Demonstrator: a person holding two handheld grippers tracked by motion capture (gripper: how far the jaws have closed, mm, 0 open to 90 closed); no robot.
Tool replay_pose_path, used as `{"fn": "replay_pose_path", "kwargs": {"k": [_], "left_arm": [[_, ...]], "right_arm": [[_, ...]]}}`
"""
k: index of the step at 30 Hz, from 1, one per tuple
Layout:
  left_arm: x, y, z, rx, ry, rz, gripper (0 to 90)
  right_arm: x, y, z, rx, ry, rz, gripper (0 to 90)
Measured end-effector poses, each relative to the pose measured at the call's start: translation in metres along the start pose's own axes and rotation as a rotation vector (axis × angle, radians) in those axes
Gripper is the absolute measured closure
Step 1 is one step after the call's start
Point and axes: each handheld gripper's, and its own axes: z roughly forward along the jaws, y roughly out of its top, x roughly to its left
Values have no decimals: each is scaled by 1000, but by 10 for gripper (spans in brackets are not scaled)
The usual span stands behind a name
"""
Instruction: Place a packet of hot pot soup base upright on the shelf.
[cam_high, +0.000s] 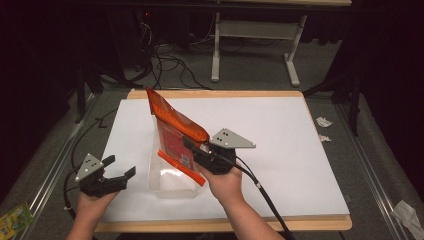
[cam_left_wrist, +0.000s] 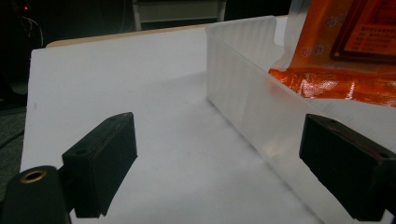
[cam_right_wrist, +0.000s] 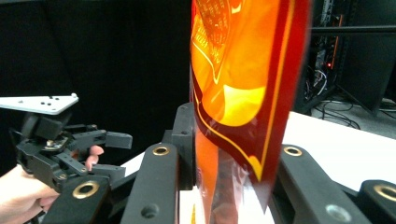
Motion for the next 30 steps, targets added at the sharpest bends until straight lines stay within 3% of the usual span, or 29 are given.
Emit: {"fn": "replay_pose_path", "kwargs": {"k": [4, 8, 30], "left_arm": [[1, 0, 2, -7, -6, -25, 128], [0, 2, 5, -7, -8, -20, 130], [4, 1, 0, -14, -3, -31, 134]], "right_arm": [[2, -4, 7, 11, -5, -11, 726], [5, -11, 15, 34, -24, -29, 726], [4, -32, 32, 67, -37, -6, 725]]}}
